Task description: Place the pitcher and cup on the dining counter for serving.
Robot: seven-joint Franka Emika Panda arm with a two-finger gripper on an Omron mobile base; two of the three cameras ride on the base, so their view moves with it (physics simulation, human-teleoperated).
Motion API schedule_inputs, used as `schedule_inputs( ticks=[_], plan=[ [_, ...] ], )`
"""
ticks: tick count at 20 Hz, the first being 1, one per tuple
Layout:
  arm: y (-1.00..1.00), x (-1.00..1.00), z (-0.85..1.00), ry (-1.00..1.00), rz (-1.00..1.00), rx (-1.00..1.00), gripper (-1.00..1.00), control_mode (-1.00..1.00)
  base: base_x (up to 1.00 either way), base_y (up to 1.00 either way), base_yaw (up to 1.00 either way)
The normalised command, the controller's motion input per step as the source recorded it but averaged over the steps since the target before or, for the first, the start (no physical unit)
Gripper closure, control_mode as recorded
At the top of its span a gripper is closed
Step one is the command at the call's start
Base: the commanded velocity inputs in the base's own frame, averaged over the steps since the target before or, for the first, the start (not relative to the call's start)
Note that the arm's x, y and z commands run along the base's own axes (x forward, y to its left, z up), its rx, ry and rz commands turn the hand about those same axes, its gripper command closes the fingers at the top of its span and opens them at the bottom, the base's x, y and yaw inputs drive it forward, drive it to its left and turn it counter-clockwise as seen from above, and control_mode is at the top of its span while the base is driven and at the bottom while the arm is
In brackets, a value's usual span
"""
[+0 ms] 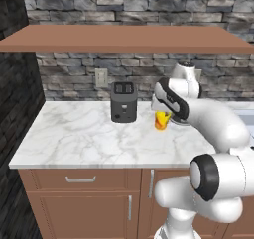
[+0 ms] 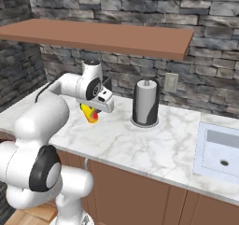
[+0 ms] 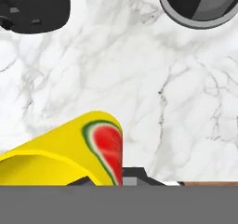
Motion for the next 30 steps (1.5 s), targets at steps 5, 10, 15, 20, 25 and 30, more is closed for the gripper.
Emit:
schedule_inputs(
  ticks=[5,10,15,20,25,30],
  plan=[
    [-0.06,-0.09,0.40,-0.06,0.00,0.00,1.00,-1.00,0.00,0.00,0.00],
    [-0.11,-0.19,0.16,-0.05,0.02,0.00,1.00,1.00,-0.27,-0.20,0.12],
    [0.00,0.00,0.00,0.00,0.00,0.00,1.00,1.00,-0.95,-0.68,0.62],
    [0.00,0.00,0.00,0.00,0.00,0.00,1.00,1.00,-0.83,-0.48,0.89],
    [0.00,0.00,0.00,0.00,0.00,0.00,1.00,1.00,-0.42,-0.18,1.00],
    [0.00,0.00,0.00,0.00,0.00,0.00,1.00,1.00,-0.19,-0.11,1.00]
  ],
)
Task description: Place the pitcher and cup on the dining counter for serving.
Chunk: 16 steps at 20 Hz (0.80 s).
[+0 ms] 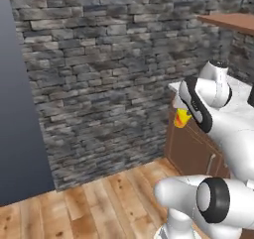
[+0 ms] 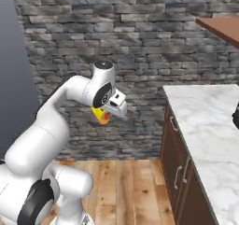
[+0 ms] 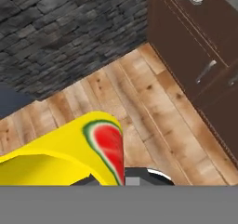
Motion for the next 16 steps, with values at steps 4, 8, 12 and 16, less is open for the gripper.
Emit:
schedule_inputs(
  ticks=[4,8,12,16],
  plan=[
    [0.00,0.00,0.00,0.00,0.00,0.00,1.00,1.00,-0.03,0.00,1.00],
    [0.00,0.00,0.00,0.00,0.00,0.00,1.00,1.00,0.00,0.00,1.00],
    [0.00,0.00,0.00,0.00,0.00,0.00,1.00,1.00,0.00,0.00,1.00],
    [0.00,0.00,0.00,0.00,0.00,0.00,1.00,1.00,0.00,0.00,1.00]
  ],
)
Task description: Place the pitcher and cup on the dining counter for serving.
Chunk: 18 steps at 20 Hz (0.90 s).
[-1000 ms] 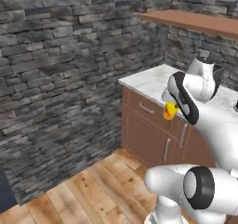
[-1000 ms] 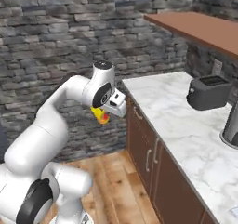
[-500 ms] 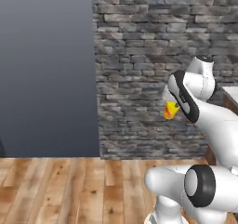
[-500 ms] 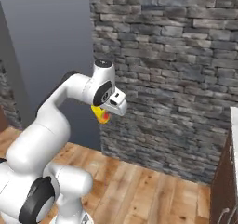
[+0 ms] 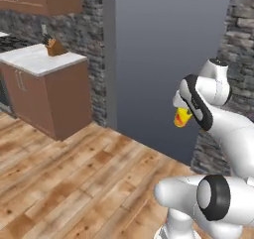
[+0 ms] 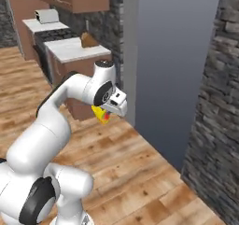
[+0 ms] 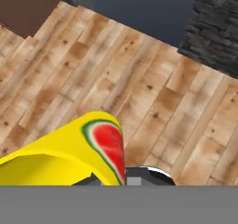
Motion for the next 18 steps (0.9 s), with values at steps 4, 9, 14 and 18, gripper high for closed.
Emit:
schedule_inputs(
  ticks=[4,9,14,18],
  plan=[
    [0.00,0.00,0.00,0.00,0.00,0.00,1.00,1.00,0.00,0.00,1.00],
    [0.00,0.00,0.00,0.00,0.00,0.00,1.00,1.00,0.00,0.05,1.00],
    [0.00,0.00,0.00,0.00,0.00,0.00,1.00,1.00,0.02,0.40,0.92],
    [0.00,0.00,0.00,0.00,0.00,0.00,1.00,1.00,0.41,0.83,0.68]
  ],
)
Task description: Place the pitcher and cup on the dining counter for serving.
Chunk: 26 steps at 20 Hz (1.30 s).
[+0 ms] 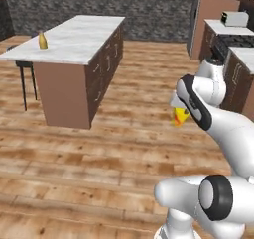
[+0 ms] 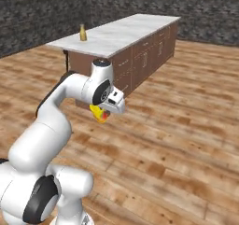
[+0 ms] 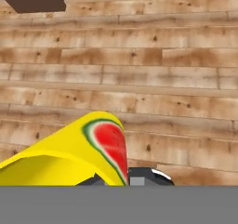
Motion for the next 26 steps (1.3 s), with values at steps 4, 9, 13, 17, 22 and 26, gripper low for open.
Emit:
schedule_inputs(
  ticks=[4,9,13,17,22,26],
  plan=[
    [0.00,0.00,0.00,0.00,0.00,0.00,1.00,1.00,0.98,0.91,0.31],
    [0.00,0.00,0.00,0.00,0.00,0.00,1.00,1.00,1.00,0.73,-0.03],
    [0.00,0.00,0.00,0.00,0.00,0.00,1.00,1.00,1.00,0.81,-0.08],
    [0.00,0.00,0.00,0.00,0.00,0.00,1.00,1.00,1.00,0.99,-0.11],
    [0.00,0.00,0.00,0.00,0.00,0.00,1.00,1.00,1.00,1.00,-0.14],
    [0.00,0.00,0.00,0.00,0.00,0.00,1.00,1.00,1.00,1.00,-0.16]
  ],
)
